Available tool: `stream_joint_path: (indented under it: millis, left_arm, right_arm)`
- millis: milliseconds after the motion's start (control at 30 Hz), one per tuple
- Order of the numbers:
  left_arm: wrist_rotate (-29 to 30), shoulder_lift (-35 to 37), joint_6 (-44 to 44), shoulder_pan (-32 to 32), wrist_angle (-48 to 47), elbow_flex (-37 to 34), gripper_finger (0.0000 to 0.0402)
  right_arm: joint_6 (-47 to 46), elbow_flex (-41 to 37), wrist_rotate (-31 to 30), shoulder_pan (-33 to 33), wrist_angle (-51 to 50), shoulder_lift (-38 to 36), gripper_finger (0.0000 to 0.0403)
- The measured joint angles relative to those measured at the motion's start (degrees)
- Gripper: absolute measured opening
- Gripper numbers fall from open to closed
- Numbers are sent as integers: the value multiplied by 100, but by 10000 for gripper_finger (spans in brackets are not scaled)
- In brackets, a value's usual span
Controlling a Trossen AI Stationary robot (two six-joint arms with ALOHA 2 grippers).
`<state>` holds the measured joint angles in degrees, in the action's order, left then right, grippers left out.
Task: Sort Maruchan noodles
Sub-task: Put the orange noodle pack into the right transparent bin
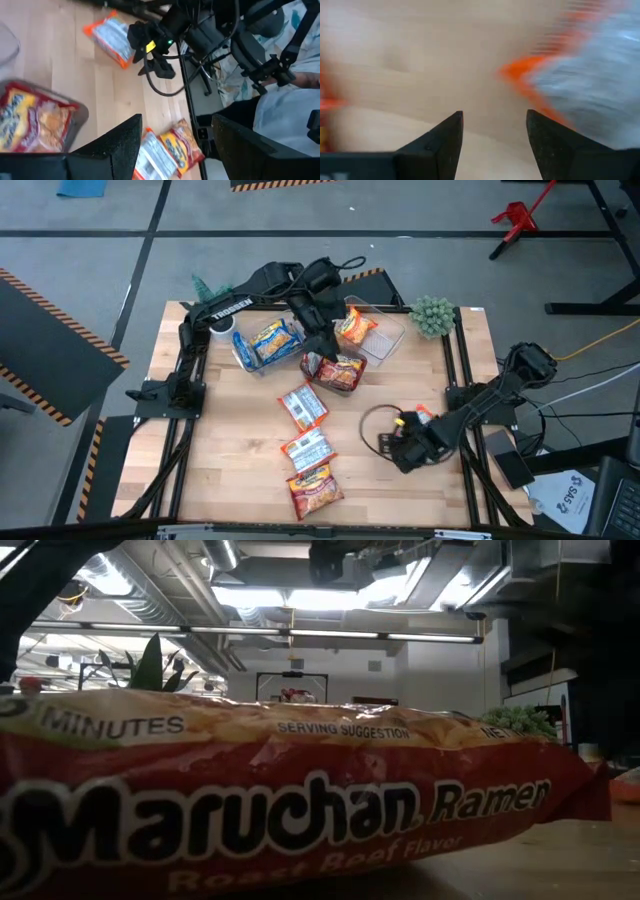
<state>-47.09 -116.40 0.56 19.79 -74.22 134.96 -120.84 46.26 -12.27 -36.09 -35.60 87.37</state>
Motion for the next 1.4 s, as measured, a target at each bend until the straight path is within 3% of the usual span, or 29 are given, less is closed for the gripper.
stream_joint_path:
  millis: [100,200,300,467,667,867,1067,1233,1400]
  left_arm:
    - [2,16,11,-13,-258,-7,234]
    - [-19,52,122,-54,-404,-4,234]
    - [-24,71,151,-65,-496,-7,234]
    - [-33,96,141,-178,-480,-2,234]
    - [123,96,182,-347,-505,-2,234]
    - [128,119,232,-369,-510,-2,234]
    - [104,396,155,-367,-460,2,234]
    - [174,631,109,-410,-465,-4,234]
    - [392,831,107,-505,-426,-1,234]
  right_arm:
    - [1226,6,-456,445,963,0,205]
    - [2082,224,-370,838,1189,-3,205]
    - [1936,543,269,1097,-228,-7,205]
    - [1457,1147,571,1075,-2732,-7,205]
    - [1388,1326,1066,942,-4099,-11,205]
    - [1175,606,1787,715,-3219,-8,205]
    - [719,221,1580,649,-1945,-35,204]
    - [882,184,665,840,-1068,-31,205]
    - [1925,154,-359,1243,69,1,205]
